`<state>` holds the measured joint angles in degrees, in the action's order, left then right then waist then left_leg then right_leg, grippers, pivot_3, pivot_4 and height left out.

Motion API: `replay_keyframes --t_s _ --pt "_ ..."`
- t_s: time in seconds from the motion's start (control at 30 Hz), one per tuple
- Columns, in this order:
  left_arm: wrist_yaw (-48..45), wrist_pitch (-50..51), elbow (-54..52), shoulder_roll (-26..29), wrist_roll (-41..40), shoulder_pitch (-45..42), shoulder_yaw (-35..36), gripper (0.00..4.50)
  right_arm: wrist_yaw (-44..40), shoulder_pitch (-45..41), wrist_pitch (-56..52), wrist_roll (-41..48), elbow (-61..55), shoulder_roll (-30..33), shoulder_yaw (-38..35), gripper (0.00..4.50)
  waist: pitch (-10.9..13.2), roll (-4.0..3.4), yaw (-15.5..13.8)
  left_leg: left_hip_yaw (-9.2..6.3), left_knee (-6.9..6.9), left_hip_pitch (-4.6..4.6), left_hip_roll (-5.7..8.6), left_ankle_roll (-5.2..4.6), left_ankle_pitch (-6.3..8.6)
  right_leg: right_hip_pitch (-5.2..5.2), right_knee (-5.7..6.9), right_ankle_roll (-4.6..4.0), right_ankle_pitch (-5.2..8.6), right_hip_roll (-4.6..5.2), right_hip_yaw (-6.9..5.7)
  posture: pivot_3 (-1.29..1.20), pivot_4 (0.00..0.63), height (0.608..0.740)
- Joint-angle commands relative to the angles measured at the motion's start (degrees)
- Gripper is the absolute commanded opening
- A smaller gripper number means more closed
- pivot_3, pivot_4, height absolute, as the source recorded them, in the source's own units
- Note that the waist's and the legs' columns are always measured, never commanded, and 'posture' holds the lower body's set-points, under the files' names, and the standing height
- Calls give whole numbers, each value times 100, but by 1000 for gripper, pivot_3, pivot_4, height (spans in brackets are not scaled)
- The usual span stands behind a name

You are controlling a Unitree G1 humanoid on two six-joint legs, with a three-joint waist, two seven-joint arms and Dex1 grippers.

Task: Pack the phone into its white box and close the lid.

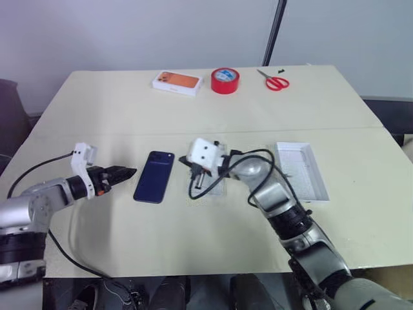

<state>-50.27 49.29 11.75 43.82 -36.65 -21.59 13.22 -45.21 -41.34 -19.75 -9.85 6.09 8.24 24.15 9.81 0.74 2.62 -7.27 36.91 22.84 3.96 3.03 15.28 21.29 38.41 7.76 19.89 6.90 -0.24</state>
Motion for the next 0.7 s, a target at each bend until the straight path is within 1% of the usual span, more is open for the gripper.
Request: replay_keyframes --t_s 0.03,0.13,0.2,0.3,0.33,0.4,0.53,0.7 --pt "-260 225 310 152 269 -157 -455 3036 -37 -381 -469 -104 162 -217 276 11 0 0 7 0 0 0 2 0 0 1 3 0 0 0 0 0 150 740" --pt "-544 225 472 187 414 -242 -756 3036 -279 -548 -792 -262 315 -188 675 11 -1 0 17 -2 1 -1 6 3 -2 6 15 0 0 -1 1 0 150 740" --pt "-592 507 601 130 345 -412 -797 3036 -346 -635 -886 -381 429 -163 865 11 -2 0 12 -1 1 -1 7 3 -2 6 15 0 0 -1 2 0 150 740" --pt "-688 575 630 51 358 -542 -835 3036 -360 -673 -785 -624 568 -84 1153 11 -2 0 1 -1 4 0 10 3 -2 5 16 0 0 0 2 0 150 740" --pt "-737 761 652 51 289 -590 -829 3036 -365 -661 -791 -633 600 -98 1186 11 -2 0 0 -1 4 -1 10 3 -2 5 16 0 0 0 2 0 150 740" --pt "-825 869 615 119 438 -566 -1089 3036 -370 -644 -817 -681 672 -123 1270 11 -3 -2 8 -2 5 0 10 3 -2 6 17 0 0 0 2 0 150 740" --pt "-913 769 583 111 690 -510 -1426 3036 -279 -682 -771 -744 874 -226 1309 11 -12 -11 11 -1 5 -6 10 3 -2 4 24 0 0 0 2 0 150 740" --pt "-901 925 512 -184 699 -540 -1517 3036 -157 -718 -621 -810 1051 -326 1300 11 -37 -35 -6 -1 4 -13 10 3 -2 0 25 0 0 0 4 0 150 740"
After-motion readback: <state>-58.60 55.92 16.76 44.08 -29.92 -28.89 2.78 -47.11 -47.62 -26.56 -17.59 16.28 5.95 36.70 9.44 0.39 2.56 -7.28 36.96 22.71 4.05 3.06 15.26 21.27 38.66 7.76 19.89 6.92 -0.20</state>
